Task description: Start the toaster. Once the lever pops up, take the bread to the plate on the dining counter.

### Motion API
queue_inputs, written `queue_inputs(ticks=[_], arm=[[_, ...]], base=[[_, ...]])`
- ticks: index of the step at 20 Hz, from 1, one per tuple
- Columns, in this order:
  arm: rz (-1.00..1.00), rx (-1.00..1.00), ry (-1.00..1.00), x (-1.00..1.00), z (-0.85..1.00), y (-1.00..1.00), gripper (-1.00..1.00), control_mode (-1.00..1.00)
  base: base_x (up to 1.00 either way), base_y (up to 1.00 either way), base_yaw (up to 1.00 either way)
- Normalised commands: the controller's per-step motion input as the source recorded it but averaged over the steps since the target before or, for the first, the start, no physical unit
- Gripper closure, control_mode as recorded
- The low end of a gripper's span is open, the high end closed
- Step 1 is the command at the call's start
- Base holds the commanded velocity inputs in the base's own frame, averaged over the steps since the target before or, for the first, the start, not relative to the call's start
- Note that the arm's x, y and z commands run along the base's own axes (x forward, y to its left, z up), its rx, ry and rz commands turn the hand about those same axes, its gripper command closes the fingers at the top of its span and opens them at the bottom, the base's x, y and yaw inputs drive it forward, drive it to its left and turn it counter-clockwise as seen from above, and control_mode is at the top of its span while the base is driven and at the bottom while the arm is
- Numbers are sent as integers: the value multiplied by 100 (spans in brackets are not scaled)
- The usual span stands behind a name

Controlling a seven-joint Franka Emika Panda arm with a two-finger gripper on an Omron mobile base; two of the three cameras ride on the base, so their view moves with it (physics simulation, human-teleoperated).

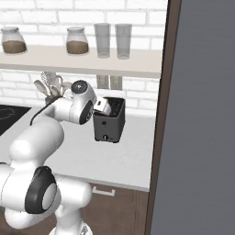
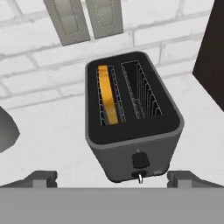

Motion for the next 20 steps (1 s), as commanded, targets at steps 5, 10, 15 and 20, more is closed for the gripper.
queue_inputs(ticks=[5,10,15,20], arm=[[0,0,0,15,-39,0,-100,-100],[0,0,0,23,-21,0,-100,-100],[0,0,0,33,-9,0,-100,-100],[0,0,0,32,-3,0,-100,-100]], base=[[0,0,0],[0,0,0],[0,0,0],[0,0,0]])
